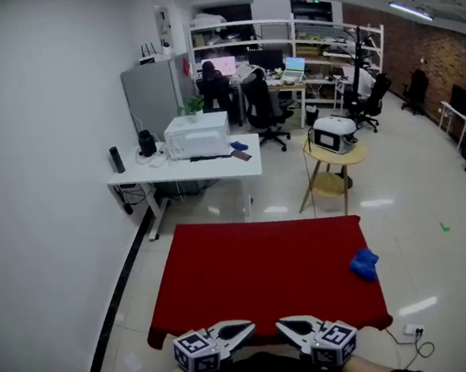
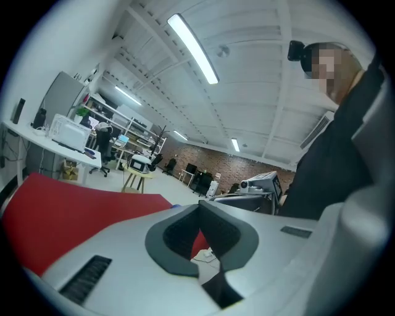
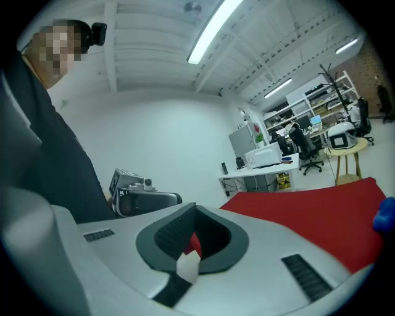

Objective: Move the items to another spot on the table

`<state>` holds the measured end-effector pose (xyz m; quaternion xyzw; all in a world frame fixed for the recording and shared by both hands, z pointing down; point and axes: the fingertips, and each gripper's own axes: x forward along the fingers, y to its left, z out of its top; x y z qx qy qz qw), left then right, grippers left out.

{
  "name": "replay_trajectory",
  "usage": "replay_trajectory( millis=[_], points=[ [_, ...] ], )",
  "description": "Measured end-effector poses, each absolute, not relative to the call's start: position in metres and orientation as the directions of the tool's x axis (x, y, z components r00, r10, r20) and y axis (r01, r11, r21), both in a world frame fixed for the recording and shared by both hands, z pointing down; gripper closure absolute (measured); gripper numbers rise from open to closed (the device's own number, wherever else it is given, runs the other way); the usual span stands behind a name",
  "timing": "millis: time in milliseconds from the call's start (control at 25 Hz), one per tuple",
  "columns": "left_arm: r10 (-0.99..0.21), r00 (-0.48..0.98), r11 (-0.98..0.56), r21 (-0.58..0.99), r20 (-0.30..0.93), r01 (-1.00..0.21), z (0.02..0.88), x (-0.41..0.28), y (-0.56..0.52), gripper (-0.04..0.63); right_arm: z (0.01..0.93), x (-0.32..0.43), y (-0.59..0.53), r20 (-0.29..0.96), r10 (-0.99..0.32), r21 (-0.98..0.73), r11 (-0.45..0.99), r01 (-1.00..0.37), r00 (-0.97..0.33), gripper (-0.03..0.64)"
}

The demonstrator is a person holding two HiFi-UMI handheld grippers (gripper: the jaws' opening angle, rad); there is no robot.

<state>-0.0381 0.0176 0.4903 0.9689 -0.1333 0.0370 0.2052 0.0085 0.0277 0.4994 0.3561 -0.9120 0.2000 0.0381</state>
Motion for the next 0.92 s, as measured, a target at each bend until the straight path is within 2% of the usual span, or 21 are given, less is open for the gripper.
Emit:
replay_trajectory(
  millis=[360,920],
  points=[
    [-0.290,0.953,-0.865,0.400,0.093,-0.302,0.489,-0.075,0.015,0.603,0.498,-0.016,0.027,0.212,-0.628,-0.307,0.685,-0.661,-0.749,0.634],
    [-0.303,0.949,-0.855,0.415,0.087,-0.310,0.496,-0.082,0.011,0.603,0.508,-0.026,0.022,0.207,-0.581,-0.301,0.728,-0.616,-0.787,0.634]
  ],
)
